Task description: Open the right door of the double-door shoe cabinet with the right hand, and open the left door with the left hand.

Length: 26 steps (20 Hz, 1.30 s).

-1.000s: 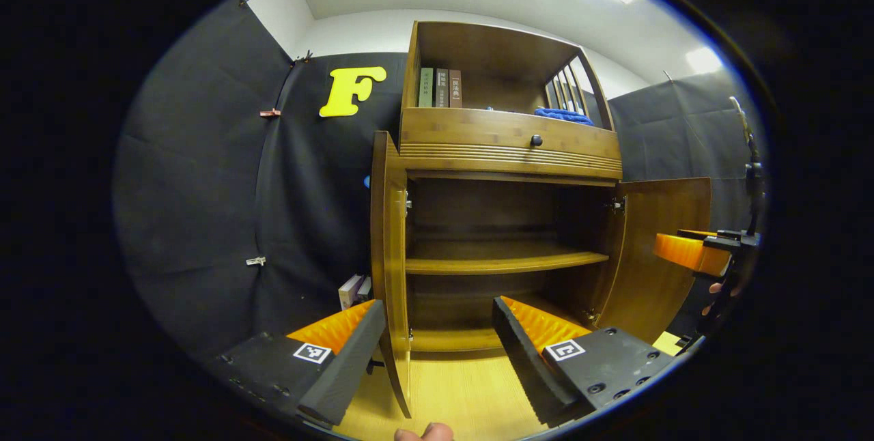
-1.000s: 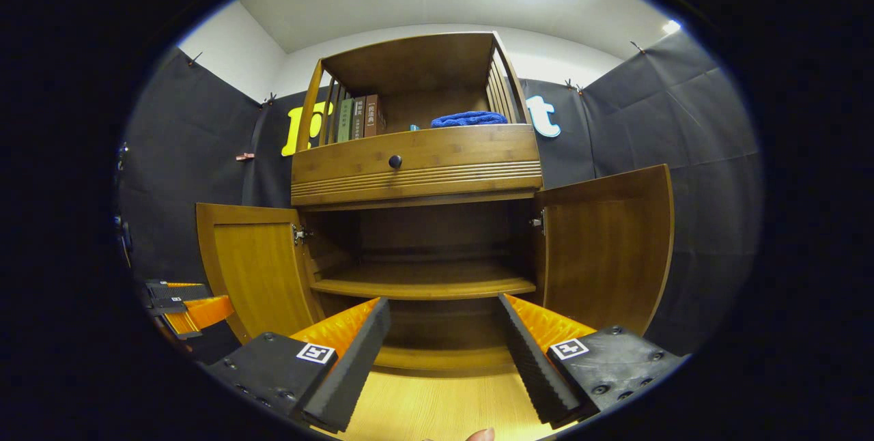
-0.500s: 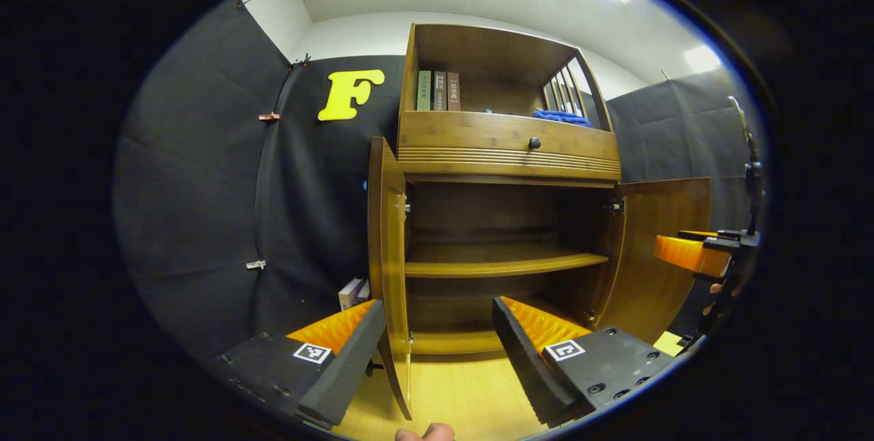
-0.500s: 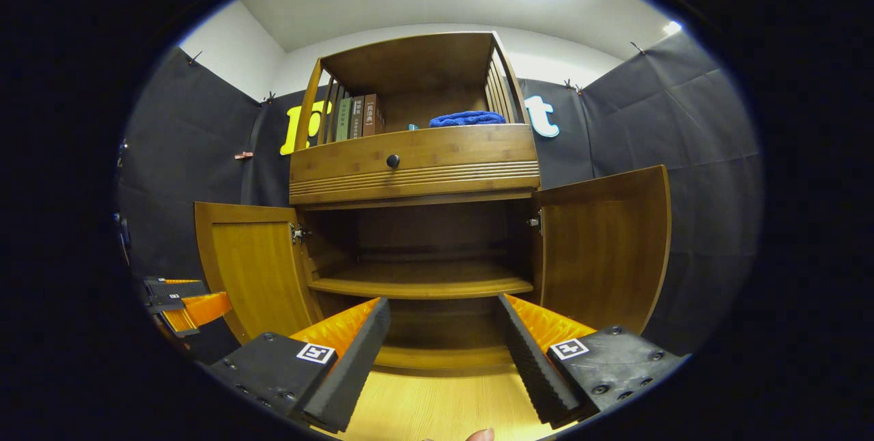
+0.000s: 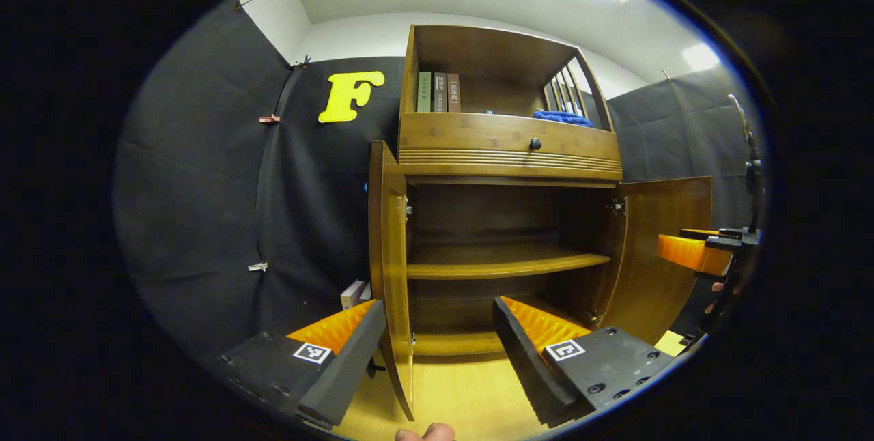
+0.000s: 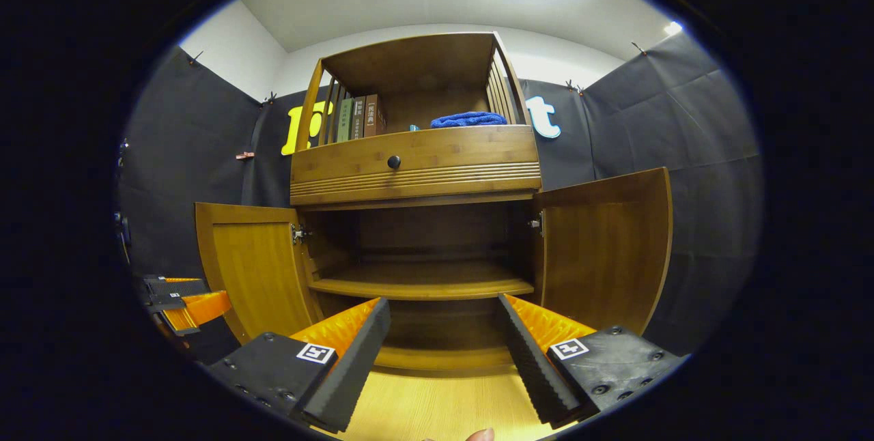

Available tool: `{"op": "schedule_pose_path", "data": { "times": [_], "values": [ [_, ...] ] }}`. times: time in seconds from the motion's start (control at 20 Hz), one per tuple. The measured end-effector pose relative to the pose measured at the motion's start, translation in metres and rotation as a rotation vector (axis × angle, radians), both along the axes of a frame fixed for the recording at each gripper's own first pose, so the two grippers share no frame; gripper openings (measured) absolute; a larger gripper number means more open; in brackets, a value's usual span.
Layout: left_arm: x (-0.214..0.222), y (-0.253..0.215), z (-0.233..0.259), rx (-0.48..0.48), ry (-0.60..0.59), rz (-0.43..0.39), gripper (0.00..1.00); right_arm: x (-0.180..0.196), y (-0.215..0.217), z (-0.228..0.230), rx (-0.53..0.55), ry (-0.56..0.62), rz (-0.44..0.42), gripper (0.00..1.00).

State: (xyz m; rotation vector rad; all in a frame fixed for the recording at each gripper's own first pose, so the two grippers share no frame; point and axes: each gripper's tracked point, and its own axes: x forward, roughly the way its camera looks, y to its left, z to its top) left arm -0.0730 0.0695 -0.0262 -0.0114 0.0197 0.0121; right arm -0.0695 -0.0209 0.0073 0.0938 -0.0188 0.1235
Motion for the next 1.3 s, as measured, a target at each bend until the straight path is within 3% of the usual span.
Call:
{"op": "schedule_pose_path", "data": {
  "times": [1.3],
  "values": [
    [0.0018, -0.0043, 0.0024, 0.012, 0.000, 0.007, 0.98, 0.0031, -0.0089, -0.0018, 0.002, 0.006, -0.005, 0.93]
  ]
}}
